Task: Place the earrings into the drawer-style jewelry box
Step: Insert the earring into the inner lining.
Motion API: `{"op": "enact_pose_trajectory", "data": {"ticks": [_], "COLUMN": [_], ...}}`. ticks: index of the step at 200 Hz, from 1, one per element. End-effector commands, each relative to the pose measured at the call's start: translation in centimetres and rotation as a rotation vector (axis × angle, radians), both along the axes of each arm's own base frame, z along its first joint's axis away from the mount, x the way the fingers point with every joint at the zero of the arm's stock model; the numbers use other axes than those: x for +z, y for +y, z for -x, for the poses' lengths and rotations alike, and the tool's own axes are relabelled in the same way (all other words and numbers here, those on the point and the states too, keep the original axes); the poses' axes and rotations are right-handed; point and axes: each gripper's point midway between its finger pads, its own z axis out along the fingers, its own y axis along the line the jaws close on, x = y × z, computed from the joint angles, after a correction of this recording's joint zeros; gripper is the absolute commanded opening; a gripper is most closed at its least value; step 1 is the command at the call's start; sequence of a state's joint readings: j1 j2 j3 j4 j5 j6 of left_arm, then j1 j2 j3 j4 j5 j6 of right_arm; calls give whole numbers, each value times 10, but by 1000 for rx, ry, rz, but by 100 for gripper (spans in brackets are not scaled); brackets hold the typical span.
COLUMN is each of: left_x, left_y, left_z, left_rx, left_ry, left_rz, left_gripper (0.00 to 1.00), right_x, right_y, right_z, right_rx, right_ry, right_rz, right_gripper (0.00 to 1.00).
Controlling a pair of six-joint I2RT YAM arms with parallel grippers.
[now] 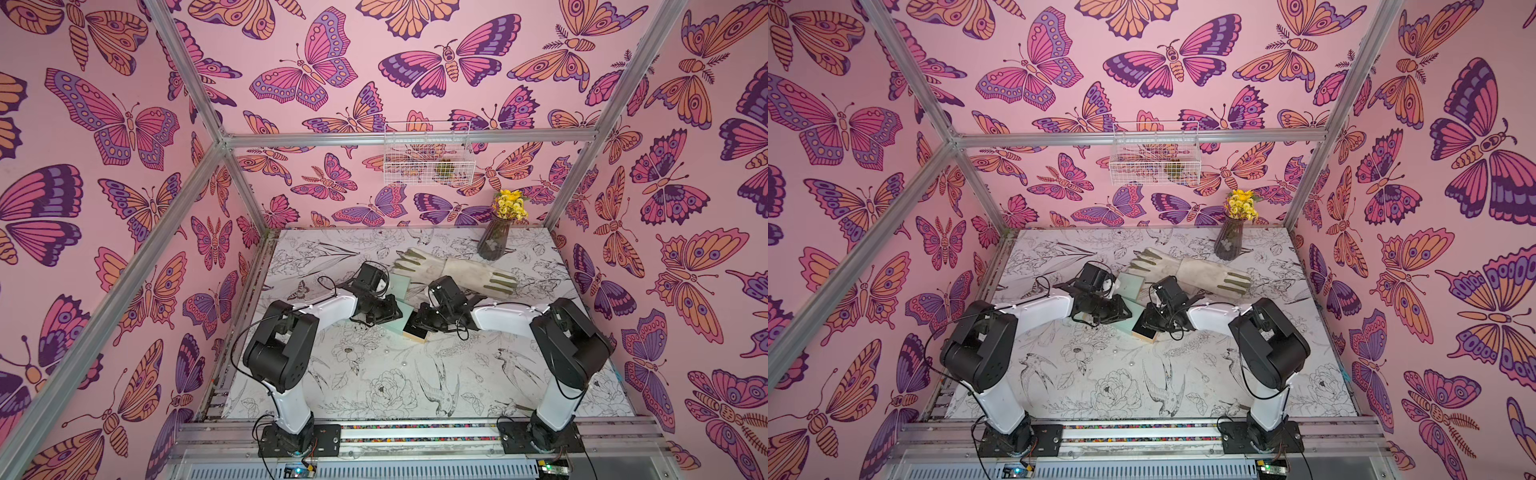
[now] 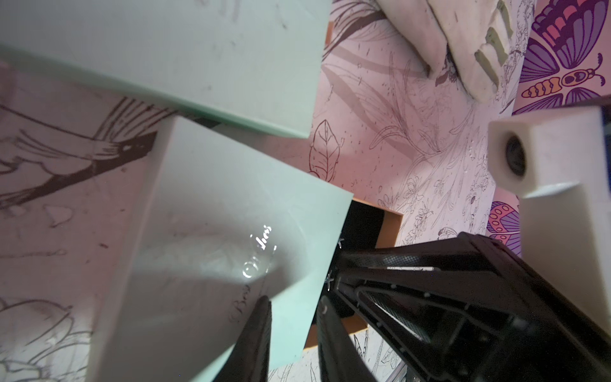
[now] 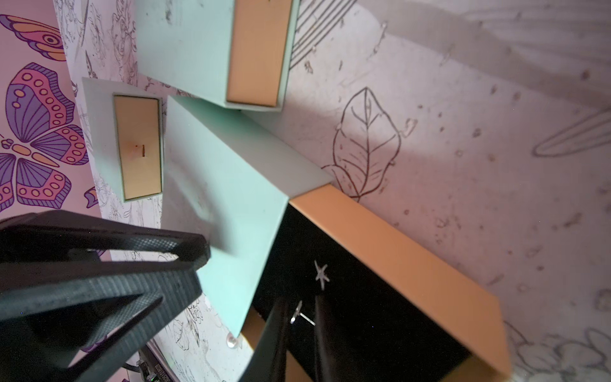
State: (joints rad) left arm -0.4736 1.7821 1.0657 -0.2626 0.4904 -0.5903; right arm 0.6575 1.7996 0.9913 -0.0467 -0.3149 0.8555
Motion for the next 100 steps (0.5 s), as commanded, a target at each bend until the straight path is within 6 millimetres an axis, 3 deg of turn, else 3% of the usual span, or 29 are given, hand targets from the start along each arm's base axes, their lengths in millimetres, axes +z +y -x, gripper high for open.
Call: {"op": "enact_pose_trajectory", "data": {"ticks": [1, 100], "left_x": [-24, -26], "left_y": [9, 9], "left_z": [13, 14], "left_rx": [-5, -7], "left_ry": [72, 78], "left_rz": [-70, -70], "left_gripper": [28, 28], "right_x": [7, -9], "right_y": [7, 9], "right_z": [-3, 2], "right_rx": [27, 44], "right_ry": [-17, 28], "right_rz": [-2, 25], "right_gripper": [19, 19]}}
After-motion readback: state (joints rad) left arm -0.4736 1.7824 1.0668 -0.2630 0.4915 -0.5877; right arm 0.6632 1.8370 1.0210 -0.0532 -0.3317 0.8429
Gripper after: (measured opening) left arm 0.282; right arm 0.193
